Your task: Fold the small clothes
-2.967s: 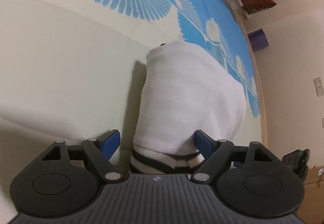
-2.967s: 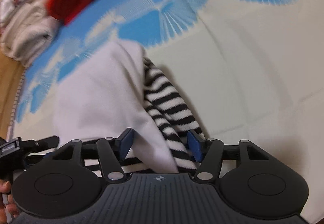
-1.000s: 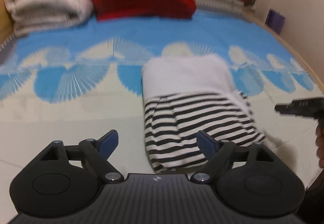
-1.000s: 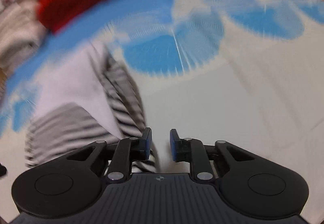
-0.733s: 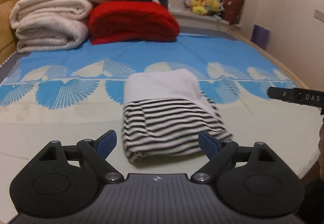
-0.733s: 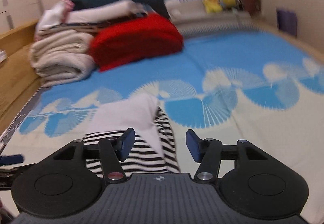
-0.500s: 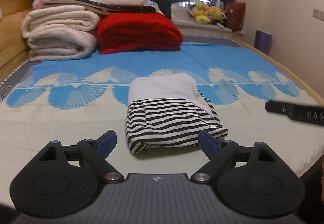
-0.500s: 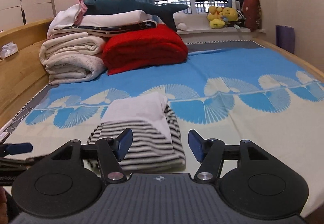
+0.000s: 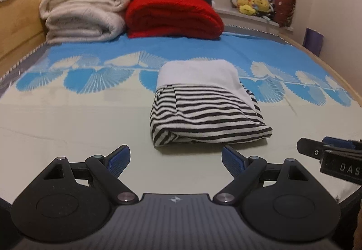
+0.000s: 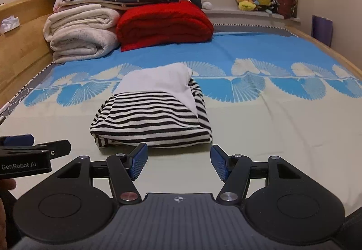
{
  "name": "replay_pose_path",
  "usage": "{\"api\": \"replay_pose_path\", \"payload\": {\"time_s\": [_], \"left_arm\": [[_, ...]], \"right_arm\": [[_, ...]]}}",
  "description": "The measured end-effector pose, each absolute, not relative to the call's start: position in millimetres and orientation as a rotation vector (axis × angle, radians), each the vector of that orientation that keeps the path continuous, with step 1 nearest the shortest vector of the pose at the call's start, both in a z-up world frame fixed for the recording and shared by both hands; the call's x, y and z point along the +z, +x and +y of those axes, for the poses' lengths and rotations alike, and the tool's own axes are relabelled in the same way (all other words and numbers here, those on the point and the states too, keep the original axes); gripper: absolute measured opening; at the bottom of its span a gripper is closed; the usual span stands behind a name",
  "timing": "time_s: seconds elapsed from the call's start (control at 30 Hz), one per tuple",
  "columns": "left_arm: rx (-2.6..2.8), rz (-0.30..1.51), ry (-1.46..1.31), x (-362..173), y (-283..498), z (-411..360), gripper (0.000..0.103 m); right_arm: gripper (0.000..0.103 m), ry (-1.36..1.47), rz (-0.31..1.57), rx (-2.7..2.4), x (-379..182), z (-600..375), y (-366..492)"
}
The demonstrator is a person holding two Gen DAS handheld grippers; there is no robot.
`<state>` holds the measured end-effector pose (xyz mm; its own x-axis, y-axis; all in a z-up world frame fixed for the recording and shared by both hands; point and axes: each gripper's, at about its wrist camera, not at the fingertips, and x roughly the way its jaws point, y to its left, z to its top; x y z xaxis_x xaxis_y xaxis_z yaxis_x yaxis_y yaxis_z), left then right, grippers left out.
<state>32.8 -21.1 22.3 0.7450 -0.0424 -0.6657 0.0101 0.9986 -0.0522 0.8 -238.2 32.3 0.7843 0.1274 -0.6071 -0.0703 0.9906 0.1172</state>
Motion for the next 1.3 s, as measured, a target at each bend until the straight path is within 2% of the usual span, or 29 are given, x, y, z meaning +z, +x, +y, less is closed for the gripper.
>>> {"api": "replay_pose_path", "payload": {"time_s": [0.83, 1.3], "left_arm": [[-0.059, 0.750, -0.048, 11, 44, -32, 0.091], [-0.027, 0.766, -0.047, 8, 46, -30, 0.092]], "right_arm": [[0.067, 0.013, 0.660, 0.152, 18, -213, 13], [0.093, -0.008, 0.650, 0.094, 18, -213, 15]]}}
